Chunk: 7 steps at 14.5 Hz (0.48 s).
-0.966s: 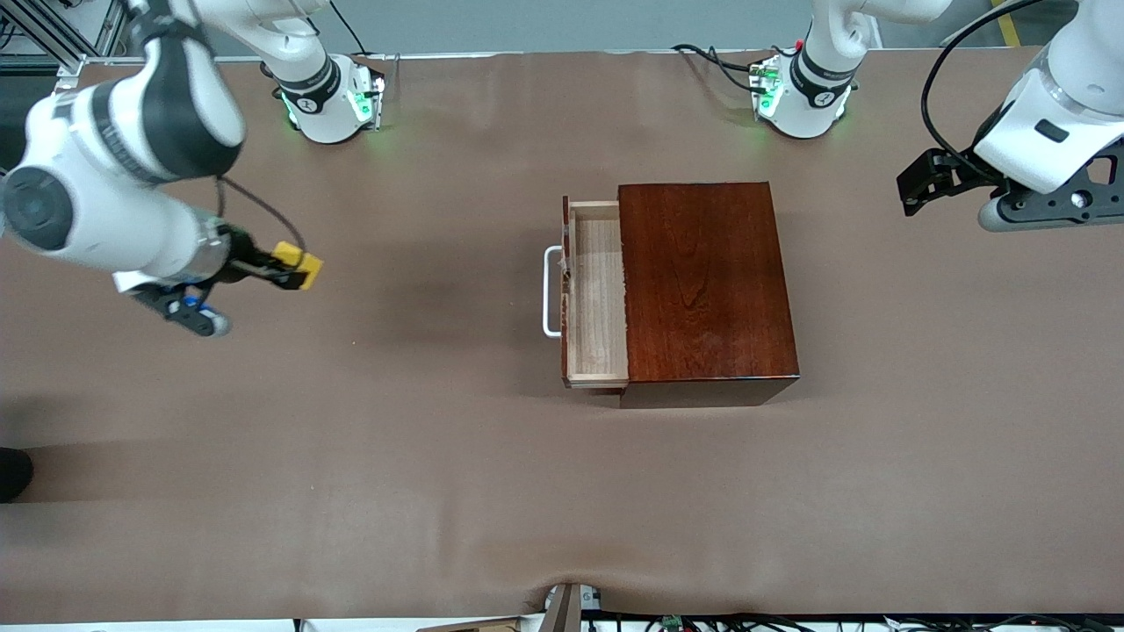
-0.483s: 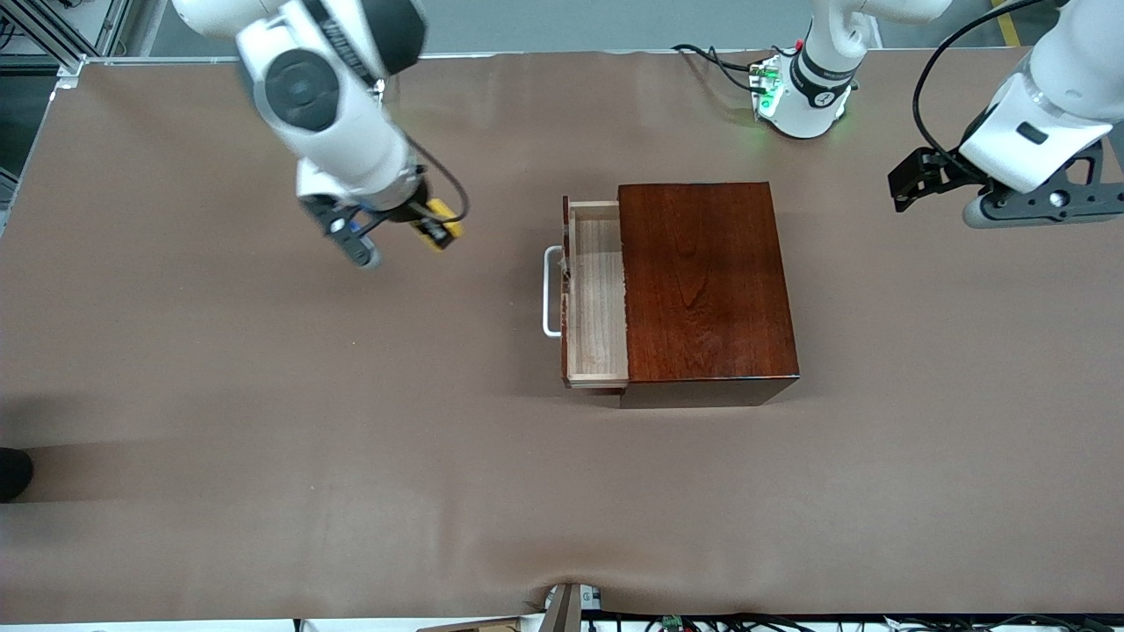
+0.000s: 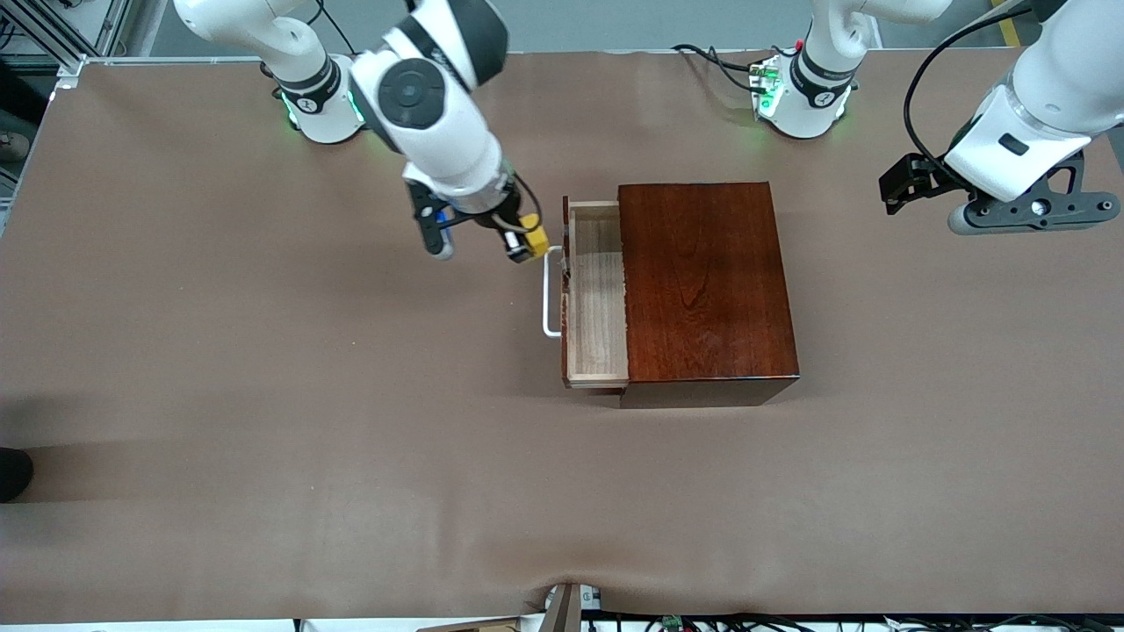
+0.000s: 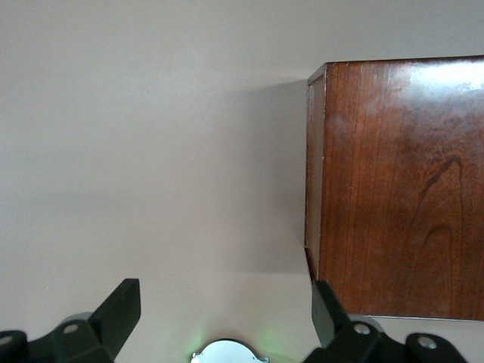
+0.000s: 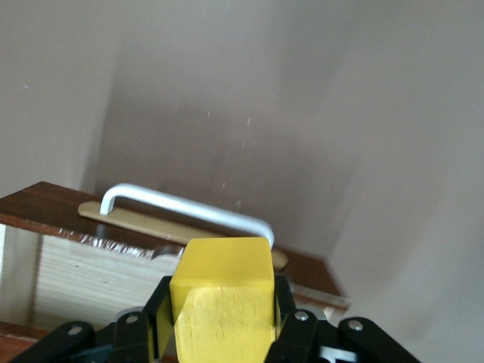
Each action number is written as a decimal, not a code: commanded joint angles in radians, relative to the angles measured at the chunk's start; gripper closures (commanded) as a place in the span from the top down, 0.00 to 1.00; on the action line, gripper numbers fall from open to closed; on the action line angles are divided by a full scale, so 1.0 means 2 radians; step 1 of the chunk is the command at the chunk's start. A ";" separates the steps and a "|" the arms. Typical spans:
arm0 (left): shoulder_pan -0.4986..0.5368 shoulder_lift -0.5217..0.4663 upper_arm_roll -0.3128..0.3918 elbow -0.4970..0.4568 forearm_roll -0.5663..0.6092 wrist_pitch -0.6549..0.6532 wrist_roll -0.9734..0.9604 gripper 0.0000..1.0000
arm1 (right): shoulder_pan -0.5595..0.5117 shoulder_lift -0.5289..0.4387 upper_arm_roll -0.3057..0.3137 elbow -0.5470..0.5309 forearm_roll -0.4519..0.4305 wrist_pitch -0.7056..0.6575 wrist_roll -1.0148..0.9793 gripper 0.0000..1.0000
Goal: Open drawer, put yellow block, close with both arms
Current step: 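Carry the yellow cube with the right gripper over the open drawer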
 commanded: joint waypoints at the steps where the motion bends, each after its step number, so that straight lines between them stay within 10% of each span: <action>1: 0.001 -0.008 -0.002 -0.009 0.002 0.006 0.013 1.00 | 0.023 0.065 -0.006 0.083 0.010 -0.002 0.078 0.00; 7: 0.001 -0.009 -0.002 -0.012 0.002 0.006 0.013 1.00 | 0.040 0.104 -0.007 0.102 0.007 0.006 0.102 0.00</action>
